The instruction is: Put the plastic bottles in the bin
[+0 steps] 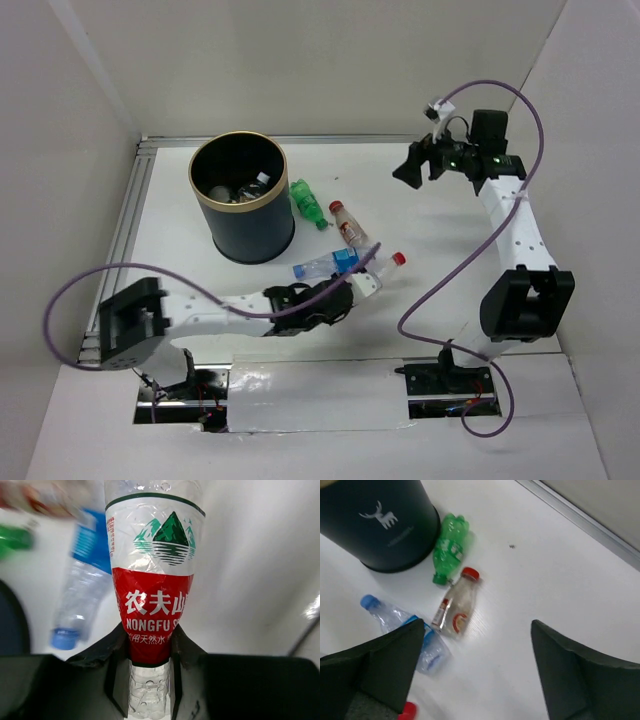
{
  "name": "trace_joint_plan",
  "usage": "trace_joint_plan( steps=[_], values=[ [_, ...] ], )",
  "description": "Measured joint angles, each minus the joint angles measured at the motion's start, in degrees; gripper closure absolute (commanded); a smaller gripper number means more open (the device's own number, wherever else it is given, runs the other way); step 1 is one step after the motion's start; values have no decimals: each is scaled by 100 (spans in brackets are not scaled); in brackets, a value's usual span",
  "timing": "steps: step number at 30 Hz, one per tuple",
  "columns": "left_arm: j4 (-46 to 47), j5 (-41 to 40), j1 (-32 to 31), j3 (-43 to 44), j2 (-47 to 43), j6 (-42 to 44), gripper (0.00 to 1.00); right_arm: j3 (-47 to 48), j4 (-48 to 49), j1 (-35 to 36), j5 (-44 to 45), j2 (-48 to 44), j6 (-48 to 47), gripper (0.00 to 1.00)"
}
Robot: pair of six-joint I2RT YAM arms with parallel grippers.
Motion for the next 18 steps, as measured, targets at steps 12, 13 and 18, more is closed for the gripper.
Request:
trace_joint_plan(
  steps=[12,13,18],
  values=[
    [306,-955,1884,1091,-3436,24,94,-1115,-304,-496,-166,-175,-1416,31],
    [376,-1119,2214,1086,-3456,20,94,-1178,-302,-313,-131,-168,-1475,26],
    [380,-1517,3753,1075,-2876,-146,60,-1368,-343,968,55,-144,-1945,6]
  ],
)
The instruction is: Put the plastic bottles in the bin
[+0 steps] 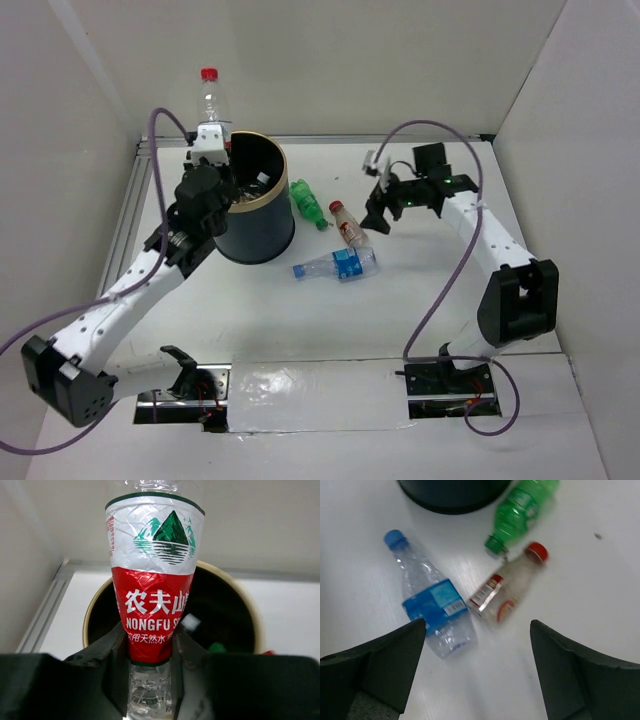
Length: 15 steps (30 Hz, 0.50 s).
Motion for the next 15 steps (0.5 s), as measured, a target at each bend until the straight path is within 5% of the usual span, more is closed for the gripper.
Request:
trace_joint_plan(
  steps=[2,3,6,15],
  values=[
    [-245,-22,393,-17,380,-129,35,-33,-9,479,90,0,-343,3],
    [-382,11,533,-31,538,-166,15,-68,-20,695,131,0,-531,2],
    [-793,122,804,-28,848,-334,0,-254,-68,1279,339,0,-1235,1],
    [-1314,319,647,164,208,-455,0,-748,-153,2509,1016,409,-2448,1]
  ],
)
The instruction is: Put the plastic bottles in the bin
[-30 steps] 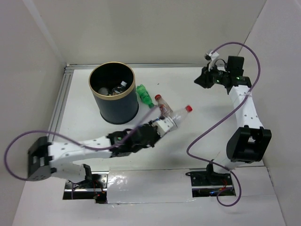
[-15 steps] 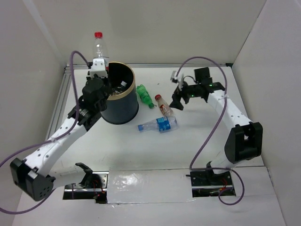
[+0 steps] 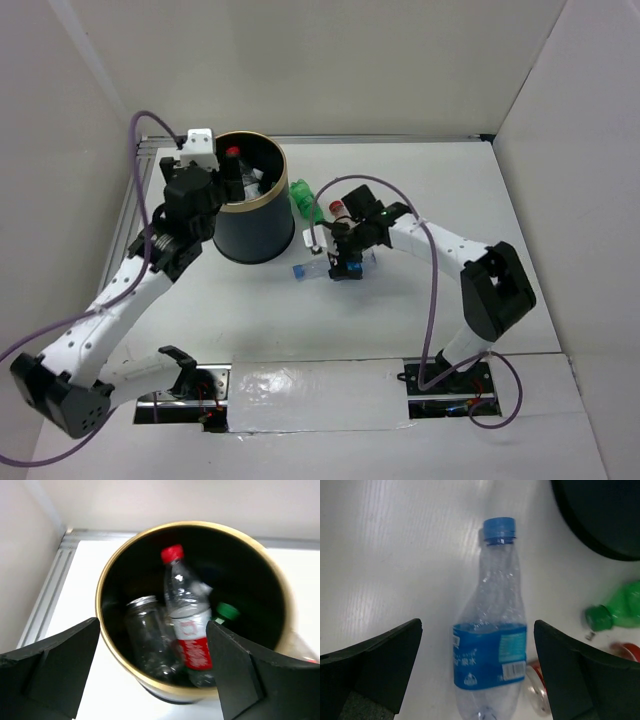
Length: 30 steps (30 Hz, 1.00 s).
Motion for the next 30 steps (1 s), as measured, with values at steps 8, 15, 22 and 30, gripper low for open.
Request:
trace_joint_plan(
  steps=[8,15,22,30],
  values=[
    [-245,595,-675,-804,-1937,-601,0,-472,787,640,826,831,254,11],
    [-575,909,-1340,-2367,-2583,-1681,0,-544,1204,669,1139,940,678,76],
    [-767,892,-2170,-2730,-2450,-2304,0,-59,-94,588,385,-35,839,98],
    [-413,1091,-2352,-3611,-2166,-2968,0,3294,310,511,208,-673,1663,99]
  ],
)
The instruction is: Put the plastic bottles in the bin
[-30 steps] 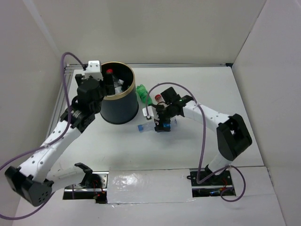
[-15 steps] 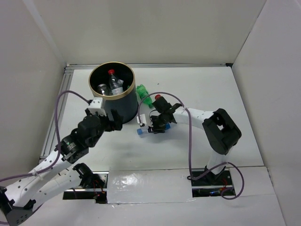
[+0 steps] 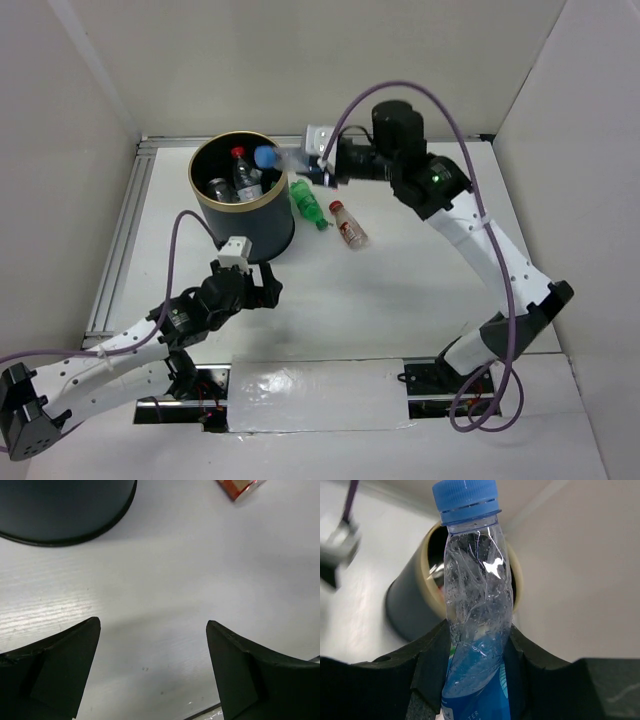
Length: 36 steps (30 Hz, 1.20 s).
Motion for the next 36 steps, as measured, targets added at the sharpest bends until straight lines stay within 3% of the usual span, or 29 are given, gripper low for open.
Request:
trace_joint_plan(
  steps=[7,11,12,13,16,18,21,23,25,26,31,33,34,35,36],
  values=[
    [409,140,-317,-487,50,-264,0,1965,1403,0,-411,1537,1117,96],
    [614,96,-656,-505,170,-369,0,2636,2208,42,-688,2896,2284,85],
    [651,76,-741,-509,192,-404,0,2828,2288,50,-719,3230,2562,79],
    [691,33,-846,-516,227,-452,0,3034,2312,55,-748,3543,2811,58],
    [737,-90,-1115,-518,348,-496,0,3335,2339,59,-765,4203,3451,16],
    [796,-157,-1241,-518,461,-509,0,3346,2291,22,-660,4297,3781,9],
    [901,-197,-1298,-518,697,-546,0,3379,2358,-70,-507,4210,4116,5],
    [968,-201,-1303,-518,876,-560,0,3423,2323,-238,-267,4057,4275,7],
    [1021,-208,-1303,-507,1038,-557,0,3394,2177,-522,24,3832,4363,28],
    [1071,-201,-1303,-501,1110,-557,0,3322,2094,-713,164,3694,4400,43],
    [1176,-201,-1340,-376,1340,-505,0,1812,1368,-1847,953,2719,4168,58],
    [1217,-203,-1346,-313,1414,-455,0,1202,1071,-2050,1307,2608,3989,52],
    [1237,-203,-1349,-278,1449,-448,0,946,879,-2057,1438,2612,3906,45],
    [1246,-203,-1355,-245,1491,-444,0,680,693,-2026,1517,2664,3845,24],
    [1246,-203,-1364,-201,1537,-442,0,459,522,-1978,1574,2719,3805,10]
  ],
)
